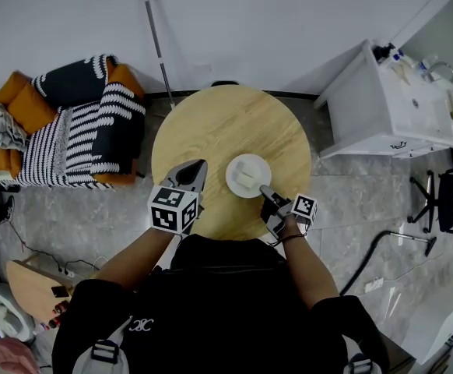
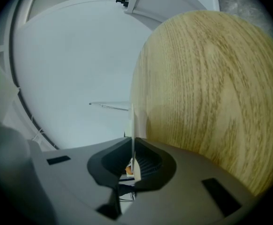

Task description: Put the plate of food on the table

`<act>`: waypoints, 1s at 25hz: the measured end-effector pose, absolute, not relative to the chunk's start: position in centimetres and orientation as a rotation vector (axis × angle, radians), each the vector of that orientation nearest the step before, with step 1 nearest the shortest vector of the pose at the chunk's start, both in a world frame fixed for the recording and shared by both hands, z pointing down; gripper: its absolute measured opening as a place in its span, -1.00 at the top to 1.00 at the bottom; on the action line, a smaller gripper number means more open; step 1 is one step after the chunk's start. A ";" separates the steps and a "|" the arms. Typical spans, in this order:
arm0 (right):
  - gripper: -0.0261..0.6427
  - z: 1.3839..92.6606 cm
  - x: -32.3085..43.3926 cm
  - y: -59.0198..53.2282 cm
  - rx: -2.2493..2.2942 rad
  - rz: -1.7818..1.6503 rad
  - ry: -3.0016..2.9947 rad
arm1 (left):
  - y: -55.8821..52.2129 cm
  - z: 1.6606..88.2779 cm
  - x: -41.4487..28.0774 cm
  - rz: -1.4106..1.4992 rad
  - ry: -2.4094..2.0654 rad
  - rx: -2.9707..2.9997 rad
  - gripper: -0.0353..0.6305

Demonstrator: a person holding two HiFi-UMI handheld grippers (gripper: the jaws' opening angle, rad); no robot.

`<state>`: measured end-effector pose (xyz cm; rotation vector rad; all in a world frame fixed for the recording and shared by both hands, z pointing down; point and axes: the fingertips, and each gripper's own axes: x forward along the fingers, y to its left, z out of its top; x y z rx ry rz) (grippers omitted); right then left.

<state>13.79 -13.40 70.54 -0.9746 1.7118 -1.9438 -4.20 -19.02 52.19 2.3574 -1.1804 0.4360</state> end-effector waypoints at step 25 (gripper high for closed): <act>0.84 72.3 14.1 -12.7 -1.080 -2.001 1.666 | -18.3 52.8 -5.0 0.433 -1.180 2.331 0.88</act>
